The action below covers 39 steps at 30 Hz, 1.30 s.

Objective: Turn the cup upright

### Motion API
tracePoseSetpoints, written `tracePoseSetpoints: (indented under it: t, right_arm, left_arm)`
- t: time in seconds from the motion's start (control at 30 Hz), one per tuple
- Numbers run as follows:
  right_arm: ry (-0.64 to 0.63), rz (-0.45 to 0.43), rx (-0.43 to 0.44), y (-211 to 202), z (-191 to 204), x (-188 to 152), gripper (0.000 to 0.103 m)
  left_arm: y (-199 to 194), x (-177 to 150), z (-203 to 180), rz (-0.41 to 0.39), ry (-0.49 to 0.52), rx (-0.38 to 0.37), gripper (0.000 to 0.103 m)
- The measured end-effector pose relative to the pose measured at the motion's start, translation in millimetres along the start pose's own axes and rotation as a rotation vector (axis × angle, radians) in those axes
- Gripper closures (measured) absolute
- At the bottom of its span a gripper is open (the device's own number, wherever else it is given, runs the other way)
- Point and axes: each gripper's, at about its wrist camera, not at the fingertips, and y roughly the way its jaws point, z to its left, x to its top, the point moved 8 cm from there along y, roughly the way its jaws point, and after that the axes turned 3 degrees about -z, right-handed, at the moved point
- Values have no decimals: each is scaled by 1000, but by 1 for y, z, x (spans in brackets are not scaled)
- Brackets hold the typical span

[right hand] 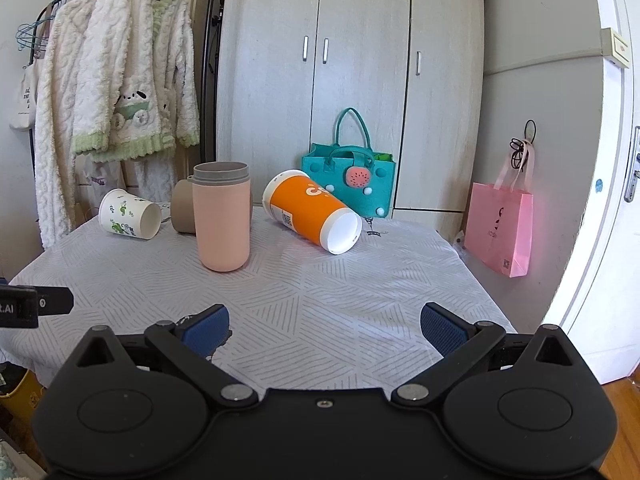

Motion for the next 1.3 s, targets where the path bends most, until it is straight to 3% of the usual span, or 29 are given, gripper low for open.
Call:
tracePoseSetpoints:
  t: [1.3]
  right_arm:
    - [44,-12,-39,-15,-12,-1,0]
  left_arm:
    - [-14,0,-9,23,72,15,0]
